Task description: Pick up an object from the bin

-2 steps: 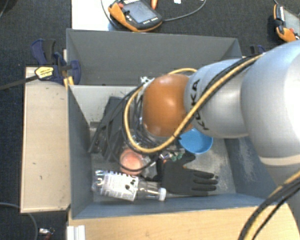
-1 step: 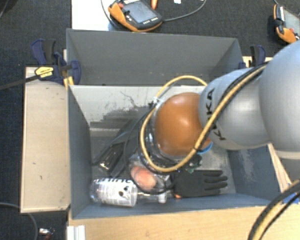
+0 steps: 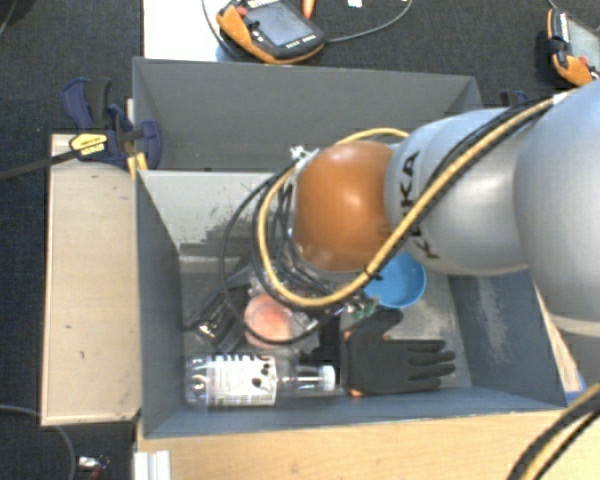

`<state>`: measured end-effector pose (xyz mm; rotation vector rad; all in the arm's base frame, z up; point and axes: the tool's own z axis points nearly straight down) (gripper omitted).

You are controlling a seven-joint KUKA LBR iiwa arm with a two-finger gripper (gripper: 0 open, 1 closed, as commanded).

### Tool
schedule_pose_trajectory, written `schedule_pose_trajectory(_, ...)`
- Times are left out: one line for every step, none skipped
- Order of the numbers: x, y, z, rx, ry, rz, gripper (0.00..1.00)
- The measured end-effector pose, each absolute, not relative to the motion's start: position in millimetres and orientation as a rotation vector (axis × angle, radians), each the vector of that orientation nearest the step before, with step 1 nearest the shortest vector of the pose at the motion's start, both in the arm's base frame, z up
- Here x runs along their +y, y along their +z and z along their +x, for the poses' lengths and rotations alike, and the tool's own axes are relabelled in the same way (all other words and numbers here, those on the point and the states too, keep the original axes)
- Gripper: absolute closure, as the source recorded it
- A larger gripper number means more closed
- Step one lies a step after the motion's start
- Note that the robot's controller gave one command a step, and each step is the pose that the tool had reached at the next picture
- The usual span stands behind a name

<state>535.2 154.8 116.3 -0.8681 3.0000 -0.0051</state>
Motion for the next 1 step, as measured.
schedule_pose_trajectory(150.8,110.6,529.9,2.983,-0.006,-0.929,1.0)
